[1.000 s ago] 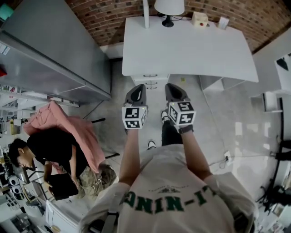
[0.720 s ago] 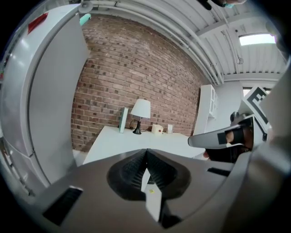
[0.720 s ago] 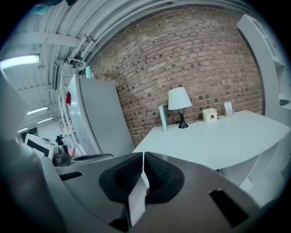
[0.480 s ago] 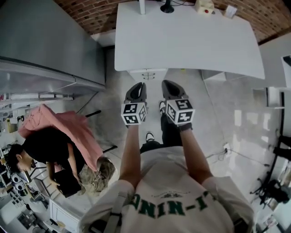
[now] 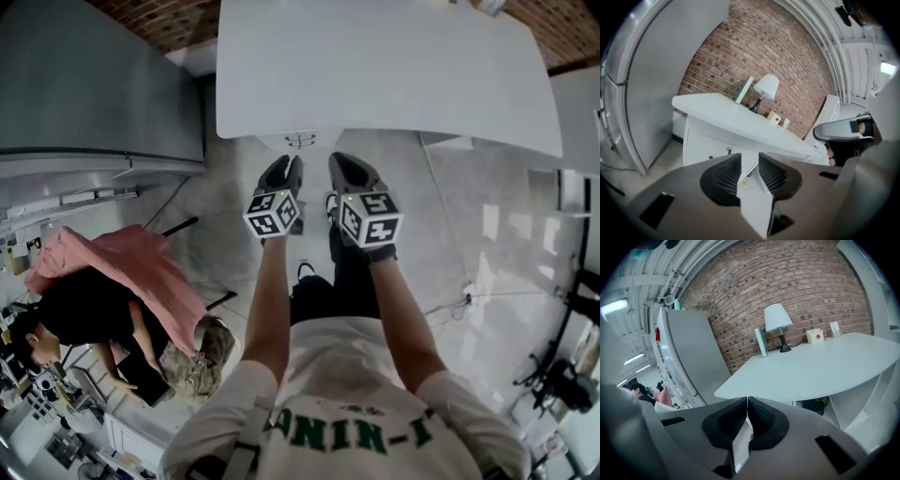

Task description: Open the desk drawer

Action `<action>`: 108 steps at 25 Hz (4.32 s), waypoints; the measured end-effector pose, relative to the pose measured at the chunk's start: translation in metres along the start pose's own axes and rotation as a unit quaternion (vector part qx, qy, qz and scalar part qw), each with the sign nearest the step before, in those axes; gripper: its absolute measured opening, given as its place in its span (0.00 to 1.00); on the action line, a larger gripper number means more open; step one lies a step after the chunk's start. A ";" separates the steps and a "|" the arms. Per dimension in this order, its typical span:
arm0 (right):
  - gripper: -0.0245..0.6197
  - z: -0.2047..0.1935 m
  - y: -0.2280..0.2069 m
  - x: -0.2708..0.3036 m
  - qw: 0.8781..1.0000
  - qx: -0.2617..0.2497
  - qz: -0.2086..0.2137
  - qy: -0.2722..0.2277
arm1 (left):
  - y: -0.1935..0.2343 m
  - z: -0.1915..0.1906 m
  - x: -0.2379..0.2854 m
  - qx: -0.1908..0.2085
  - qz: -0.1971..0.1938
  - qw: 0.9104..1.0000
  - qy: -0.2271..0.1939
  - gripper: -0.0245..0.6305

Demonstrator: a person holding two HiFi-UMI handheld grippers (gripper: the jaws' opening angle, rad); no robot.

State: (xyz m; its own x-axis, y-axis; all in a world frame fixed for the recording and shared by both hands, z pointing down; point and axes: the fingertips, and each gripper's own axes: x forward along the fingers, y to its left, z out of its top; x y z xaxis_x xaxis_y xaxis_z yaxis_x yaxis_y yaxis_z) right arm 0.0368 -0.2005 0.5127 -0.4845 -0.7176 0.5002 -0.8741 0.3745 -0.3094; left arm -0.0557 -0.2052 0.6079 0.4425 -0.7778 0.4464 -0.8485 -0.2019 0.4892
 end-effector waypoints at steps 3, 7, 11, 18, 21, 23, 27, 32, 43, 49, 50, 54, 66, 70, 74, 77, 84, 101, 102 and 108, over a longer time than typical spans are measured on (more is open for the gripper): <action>0.04 -0.011 -0.005 0.013 1.000 0.002 0.006 0.004 | 0.014 -0.013 0.024 -0.034 -0.003 0.999 -0.002 0.21; 0.04 -0.030 -0.015 0.023 1.000 -0.001 0.014 0.015 | 0.026 -0.036 0.051 -0.097 -0.008 0.995 -0.008 0.28; 0.04 -0.040 -0.021 0.039 1.000 0.005 0.016 0.009 | 0.046 -0.051 0.075 -0.178 -0.020 0.983 -0.031 0.32; 0.04 -0.045 -0.031 0.056 1.000 -0.001 0.023 -0.007 | 0.062 -0.053 0.112 -0.311 -0.059 0.945 -0.087 0.37; 0.04 -0.047 -0.038 0.059 1.000 -0.003 0.025 -0.006 | 0.064 -0.057 0.130 -0.370 -0.079 0.920 -0.101 0.37; 0.04 -0.050 -0.043 0.060 1.000 -0.005 0.021 -0.002 | 0.064 -0.062 0.141 -0.408 -0.088 0.902 -0.109 0.37; 0.04 -0.050 -0.046 0.067 1.000 0.006 0.019 -0.002 | 0.074 -0.060 0.154 -0.448 -0.086 0.881 -0.127 0.36; 0.04 -0.050 -0.052 0.073 0.999 0.028 0.023 0.003 | 0.080 -0.055 0.164 -0.457 -0.086 0.875 -0.135 0.36; 0.04 -0.042 -0.061 0.068 0.999 0.036 0.013 -0.003 | 0.075 -0.033 0.162 -0.496 -0.131 0.834 -0.202 0.06; 0.04 -0.043 -0.063 0.072 0.999 0.043 0.010 -0.003 | 0.081 -0.036 0.164 -0.504 -0.126 0.829 -0.208 0.06; 0.04 -0.044 -0.063 0.071 0.999 0.044 0.010 -0.003 | 0.080 -0.036 0.164 -0.503 -0.125 0.830 -0.206 0.06; 0.04 -0.045 -0.063 0.070 0.999 0.045 0.007 -0.002 | 0.079 -0.039 0.165 -0.509 -0.121 0.829 -0.198 0.06; 0.04 -0.042 -0.053 0.070 1.000 -0.009 0.005 -0.002 | 0.077 -0.045 0.156 -0.513 -0.106 0.829 -0.196 0.06; 0.04 -0.044 -0.046 0.069 1.000 -0.013 0.010 0.000 | 0.077 -0.054 0.149 -0.516 -0.100 0.828 -0.194 0.06; 0.04 -0.045 -0.042 0.065 1.000 0.005 0.009 -0.004 | 0.073 -0.063 0.140 -0.520 -0.095 0.827 -0.189 0.06; 0.04 -0.046 -0.041 0.061 1.000 0.012 0.006 -0.006 | 0.069 -0.071 0.132 -0.522 -0.094 0.826 -0.188 0.06; 0.04 -0.046 -0.042 0.052 1.000 0.016 -0.004 -0.011 | 0.065 -0.081 0.121 -0.527 -0.088 0.826 -0.180 0.06; 0.04 -0.060 -0.027 0.024 0.999 0.025 -0.005 -0.024 | 0.059 -0.120 0.079 -0.533 -0.077 0.827 -0.163 0.06; 0.04 -0.061 -0.026 0.021 0.999 0.028 -0.005 -0.025 | 0.060 -0.123 0.077 -0.533 -0.075 0.827 -0.162 0.06; 0.04 -0.065 -0.022 0.009 0.999 0.032 -0.006 -0.029 | 0.053 -0.133 0.061 -0.534 -0.077 0.827 -0.160 0.06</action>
State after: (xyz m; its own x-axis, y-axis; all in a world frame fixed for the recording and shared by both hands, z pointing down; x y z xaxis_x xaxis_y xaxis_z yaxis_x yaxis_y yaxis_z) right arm 0.0494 -0.1771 0.5768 -0.4690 -0.7551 0.4582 -0.8753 0.3280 -0.3554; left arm -0.0353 -0.1842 0.7609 0.2768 -0.9441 0.1793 0.0257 0.1938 0.9807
